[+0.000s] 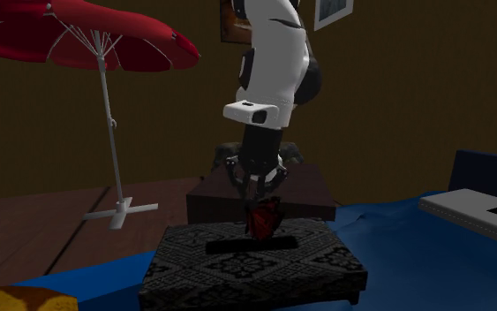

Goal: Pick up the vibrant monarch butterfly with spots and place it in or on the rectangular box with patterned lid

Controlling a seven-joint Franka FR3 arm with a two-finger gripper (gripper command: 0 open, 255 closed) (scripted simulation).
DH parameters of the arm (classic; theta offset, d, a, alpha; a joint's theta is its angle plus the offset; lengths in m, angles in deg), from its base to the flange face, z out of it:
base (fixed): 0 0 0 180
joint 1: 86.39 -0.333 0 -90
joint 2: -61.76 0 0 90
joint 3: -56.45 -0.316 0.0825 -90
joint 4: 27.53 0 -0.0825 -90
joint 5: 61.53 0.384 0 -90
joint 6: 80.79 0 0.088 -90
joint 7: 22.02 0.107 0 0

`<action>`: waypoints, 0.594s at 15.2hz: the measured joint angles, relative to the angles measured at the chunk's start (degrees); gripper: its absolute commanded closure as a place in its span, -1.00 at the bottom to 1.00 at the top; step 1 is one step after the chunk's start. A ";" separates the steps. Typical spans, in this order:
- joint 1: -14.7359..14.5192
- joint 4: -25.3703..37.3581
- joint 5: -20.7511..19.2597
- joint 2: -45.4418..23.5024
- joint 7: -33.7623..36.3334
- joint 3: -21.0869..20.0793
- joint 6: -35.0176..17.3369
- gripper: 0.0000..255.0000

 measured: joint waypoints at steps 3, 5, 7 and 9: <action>-0.24 0.13 2.81 3.10 -2.05 -0.73 4.18 -1.00; -0.46 0.19 3.33 3.34 -2.20 -0.99 5.11 -1.00; -0.49 0.10 3.47 3.43 -2.29 -1.02 5.30 -1.00; -0.50 0.11 3.50 3.46 -2.30 -1.05 5.34 -1.00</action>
